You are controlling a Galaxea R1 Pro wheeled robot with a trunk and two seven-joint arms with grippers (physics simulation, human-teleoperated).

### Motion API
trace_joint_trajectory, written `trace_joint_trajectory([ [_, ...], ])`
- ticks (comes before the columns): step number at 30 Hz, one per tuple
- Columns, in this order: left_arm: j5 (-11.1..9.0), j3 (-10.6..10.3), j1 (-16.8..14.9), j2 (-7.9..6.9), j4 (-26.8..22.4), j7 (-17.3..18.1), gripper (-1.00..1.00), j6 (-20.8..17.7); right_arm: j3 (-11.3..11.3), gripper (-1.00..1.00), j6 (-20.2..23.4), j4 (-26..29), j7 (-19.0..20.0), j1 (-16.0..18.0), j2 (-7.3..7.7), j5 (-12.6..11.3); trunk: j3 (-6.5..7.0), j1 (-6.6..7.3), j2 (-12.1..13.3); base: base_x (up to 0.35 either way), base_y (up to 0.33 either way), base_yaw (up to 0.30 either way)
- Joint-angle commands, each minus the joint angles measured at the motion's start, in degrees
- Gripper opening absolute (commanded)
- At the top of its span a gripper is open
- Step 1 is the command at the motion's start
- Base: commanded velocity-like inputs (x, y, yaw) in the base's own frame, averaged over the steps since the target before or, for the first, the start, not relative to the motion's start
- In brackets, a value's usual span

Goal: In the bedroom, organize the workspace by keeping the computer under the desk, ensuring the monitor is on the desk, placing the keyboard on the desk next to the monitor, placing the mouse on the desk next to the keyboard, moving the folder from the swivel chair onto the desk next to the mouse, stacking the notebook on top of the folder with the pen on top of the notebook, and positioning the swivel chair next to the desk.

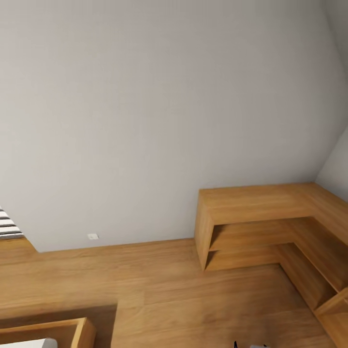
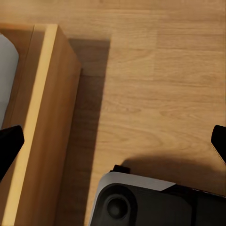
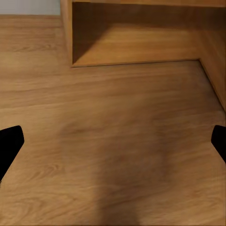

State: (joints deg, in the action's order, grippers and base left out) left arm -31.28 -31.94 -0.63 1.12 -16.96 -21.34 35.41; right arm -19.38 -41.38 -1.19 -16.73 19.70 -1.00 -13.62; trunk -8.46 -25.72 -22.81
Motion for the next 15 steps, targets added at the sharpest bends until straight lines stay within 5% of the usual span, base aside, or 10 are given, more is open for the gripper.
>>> trace_joint_trajectory([
  [1, -0.19, -0.49, -0.06, -0.03, 0.0, -0.47, 1.0, 0.16, -0.52, 1.0, -0.2, -0.13, -0.23, 0.07, -0.03, -0.34, -0.11, -0.06, -0.11, 0.321, 0.0, 0.0],
  [15, -0.19, -0.55, -0.06, 0.02, 0.0, -0.46, 1.0, 0.12, -0.52, 1.0, -0.22, -0.13, -0.23, 0.07, -0.04, -0.32, -0.11, -0.06, -0.11, 0.321, 0.0, 0.0],
])
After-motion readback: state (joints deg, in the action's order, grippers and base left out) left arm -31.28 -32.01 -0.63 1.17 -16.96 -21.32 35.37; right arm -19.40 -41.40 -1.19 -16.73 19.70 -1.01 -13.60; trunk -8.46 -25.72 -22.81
